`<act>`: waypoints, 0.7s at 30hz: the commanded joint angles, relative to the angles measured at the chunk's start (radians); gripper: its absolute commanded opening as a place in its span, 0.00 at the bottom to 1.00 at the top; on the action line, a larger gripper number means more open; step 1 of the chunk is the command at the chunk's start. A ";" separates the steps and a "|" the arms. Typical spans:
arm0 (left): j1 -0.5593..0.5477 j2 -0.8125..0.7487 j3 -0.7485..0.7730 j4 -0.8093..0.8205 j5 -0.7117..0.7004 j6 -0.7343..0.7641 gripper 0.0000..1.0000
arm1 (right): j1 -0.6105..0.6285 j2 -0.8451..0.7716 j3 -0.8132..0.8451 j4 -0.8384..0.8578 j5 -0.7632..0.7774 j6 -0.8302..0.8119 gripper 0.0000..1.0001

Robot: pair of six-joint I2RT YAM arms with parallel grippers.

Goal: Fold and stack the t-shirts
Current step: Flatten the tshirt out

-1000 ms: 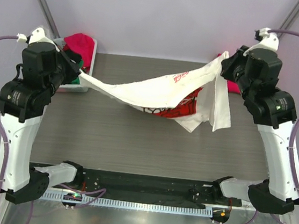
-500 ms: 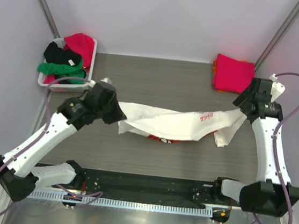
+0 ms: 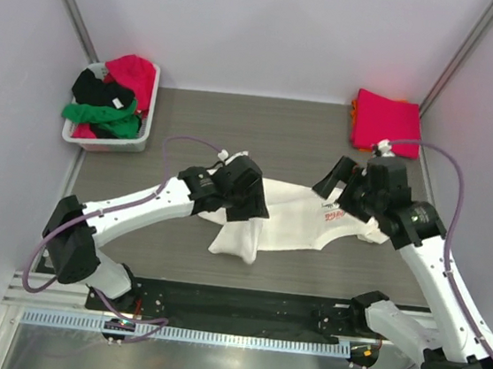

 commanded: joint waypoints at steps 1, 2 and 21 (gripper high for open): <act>-0.004 -0.008 0.076 0.003 0.003 0.051 0.61 | 0.137 -0.008 -0.142 0.059 -0.056 0.134 0.98; -0.004 -0.039 0.084 -0.031 -0.032 0.062 0.66 | 0.180 0.001 -0.159 0.077 -0.042 0.150 0.98; 0.505 -0.355 -0.138 -0.224 -0.197 0.362 0.83 | 1.064 0.619 0.018 -0.026 0.394 0.559 0.84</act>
